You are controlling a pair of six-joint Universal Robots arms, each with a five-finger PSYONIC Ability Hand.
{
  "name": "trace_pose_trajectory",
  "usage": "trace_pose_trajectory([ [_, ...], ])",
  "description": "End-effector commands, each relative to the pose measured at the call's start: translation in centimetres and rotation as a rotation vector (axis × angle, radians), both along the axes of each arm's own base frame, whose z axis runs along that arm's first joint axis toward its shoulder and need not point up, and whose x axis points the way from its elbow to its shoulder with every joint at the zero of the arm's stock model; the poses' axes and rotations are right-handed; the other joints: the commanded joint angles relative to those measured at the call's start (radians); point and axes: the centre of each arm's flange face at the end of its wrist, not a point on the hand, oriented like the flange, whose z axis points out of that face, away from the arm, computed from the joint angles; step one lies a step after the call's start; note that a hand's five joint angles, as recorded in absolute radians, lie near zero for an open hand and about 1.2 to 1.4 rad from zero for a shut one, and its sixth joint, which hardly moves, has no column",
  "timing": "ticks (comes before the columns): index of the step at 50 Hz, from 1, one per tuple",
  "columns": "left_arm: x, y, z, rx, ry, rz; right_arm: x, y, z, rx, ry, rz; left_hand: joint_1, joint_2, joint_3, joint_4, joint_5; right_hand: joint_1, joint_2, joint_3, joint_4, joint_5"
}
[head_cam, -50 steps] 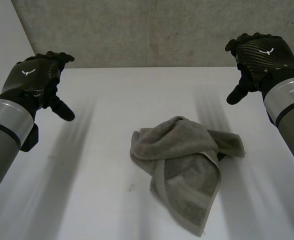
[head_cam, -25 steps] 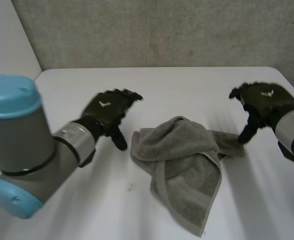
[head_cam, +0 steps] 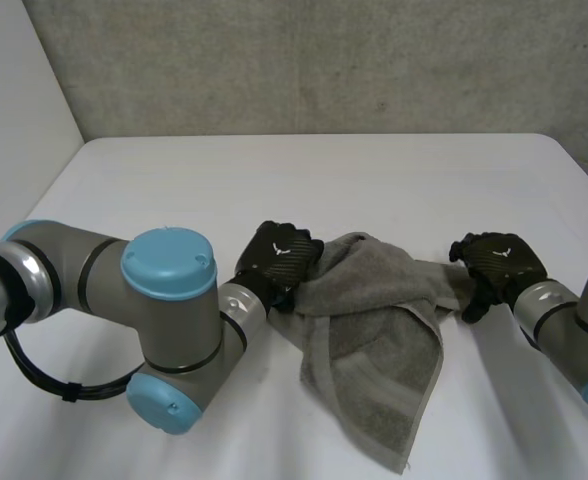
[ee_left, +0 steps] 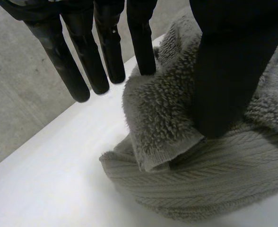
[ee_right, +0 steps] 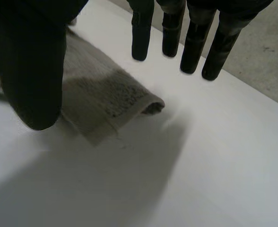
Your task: Fold the towel.
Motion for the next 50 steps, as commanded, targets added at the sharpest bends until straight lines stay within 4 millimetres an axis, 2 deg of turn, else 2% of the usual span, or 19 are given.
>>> trace_pose_trajectory([
  [1, 0.0, 0.0, -0.5, 0.006, 0.0, -0.001, 0.6, -1.2, -0.5, -0.042, 0.033, 0.025, 0.251, 0.253, 0.253, 0.258, 0.26, 0.326, 0.331, 0.325, 0.331, 0.338],
  [9, 0.0, -0.1, -0.4, 0.002, 0.001, 0.001, 1.2, -2.6, 0.0, -0.086, 0.027, 0.04, 0.679, 0.681, 0.681, 0.686, 0.688, 1.017, 1.022, 1.016, 1.022, 1.029],
  [12, 0.0, -0.3, 0.0, -0.008, 0.011, 0.006, 1.4, -2.9, 0.3, -0.099, 0.023, 0.044, 0.765, 0.767, 0.767, 0.772, 0.774, 1.018, 1.023, 1.017, 1.023, 1.03],
  [16, 0.0, -1.5, 3.3, -0.104, 0.078, 0.031, 2.3, -4.3, 2.5, -0.185, 0.009, 0.057, 0.797, 0.799, 0.799, 0.804, 0.806, 1.018, 1.023, 1.017, 1.023, 1.03],
  [18, 0.5, -3.2, 6.7, -0.237, 0.126, 0.067, 4.1, -5.2, 5.6, -0.296, -0.009, 0.086, 0.797, 0.799, 0.799, 0.804, 0.806, 1.018, 1.023, 1.017, 1.023, 1.03],
  [19, 0.5, -3.2, 6.7, -0.238, 0.126, 0.067, 4.1, -5.2, 5.6, -0.297, -0.009, 0.086, 0.797, 0.799, 0.799, 0.804, 0.806, 1.018, 1.023, 1.017, 1.023, 1.03],
  [21, 2.2, -6.0, 11.3, -0.431, 0.148, 0.137, 5.9, -5.8, 10.2, -0.44, -0.05, 0.113, 0.797, 0.799, 0.799, 0.804, 0.806, 1.018, 1.023, 1.017, 1.023, 1.03],
  [22, 2.2, -6.0, 11.4, -0.432, 0.148, 0.137, 6.0, -5.8, 10.2, -0.441, -0.05, 0.113, 0.797, 0.799, 0.799, 0.804, 0.806, 1.018, 1.023, 1.017, 1.023, 1.03],
  [24, 4.0, -7.8, 15.9, -0.635, 0.158, 0.211, 6.5, -6.2, 16.0, -0.645, -0.105, 0.07, 0.797, 0.799, 0.799, 0.804, 0.806, 1.018, 1.023, 1.017, 1.023, 1.03],
  [25, 4.0, -7.8, 16.0, -0.636, 0.158, 0.211, 6.5, -6.2, 16.1, -0.646, -0.106, 0.07, 0.797, 0.799, 0.799, 0.804, 0.806, 1.018, 1.023, 1.017, 1.023, 1.03],
  [26, 5.0, -8.4, 18.1, -0.725, 0.171, 0.246, 6.7, -6.0, 19.0, -0.762, -0.145, 0.046, 0.797, 0.799, 0.799, 0.804, 0.806, 1.018, 1.023, 1.017, 1.023, 1.03],
  [27, 5.0, -8.4, 18.1, -0.726, 0.171, 0.247, 6.7, -6.0, 19.0, -0.763, -0.145, 0.046, 0.797, 0.799, 0.799, 0.804, 0.806, 1.018, 1.023, 1.017, 1.023, 1.03],
  [29, 6.7, -8.8, 21.2, -0.855, 0.203, 0.304, 7.1, -4.7, 23.5, -0.947, -0.226, 0.015, 0.797, 0.799, 0.799, 0.804, 0.806, 1.018, 1.023, 1.017, 1.023, 1.03],
  [32, 8.4, -8.8, 22.7, -0.907, 0.216, 0.343, 7.2, -3.9, 24.9, -1.0, -0.253, 0.014, 0.797, 0.799, 0.799, 0.804, 0.806, 1.018, 1.023, 1.017, 1.023, 1.03],
  [38, 10.7, -9.0, 21.7, -0.879, 0.171, 0.387, 7.5, -3.1, 22.4, -0.853, -0.209, 0.038, 0.797, 0.799, 0.799, 0.804, 0.806, 1.018, 1.023, 1.017, 1.023, 1.03],
  [43, 10.8, -7.3, 15.9, -0.715, 0.079, 0.346, 8.7, -0.7, 16.0, -0.511, -0.102, 0.181, 0.797, 0.799, 0.799, 0.804, 0.806, 1.018, 1.023, 1.017, 1.023, 1.03],
  [46, 10.7, -6.7, 14.2, -0.67, 0.054, 0.323, 8.7, -0.3, 14.2, -0.415, -0.076, 0.201, 0.797, 0.799, 0.799, 0.804, 0.806, 1.018, 1.023, 1.017, 1.023, 1.03],
  [48, 10.5, -5.1, 10.7, -0.573, 0.002, 0.263, 8.3, 0.6, 11.3, -0.246, -0.022, 0.211, 0.777, 0.779, 0.779, 0.784, 0.786, 1.018, 1.023, 1.017, 1.023, 1.03],
  [50, 10.4, -4.2, 8.9, -0.518, -0.025, 0.231, 7.9, 0.9, 10.2, -0.171, 0.007, 0.208, 0.736, 0.738, 0.738, 0.743, 0.745, 1.018, 1.023, 1.017, 1.023, 1.03],
])
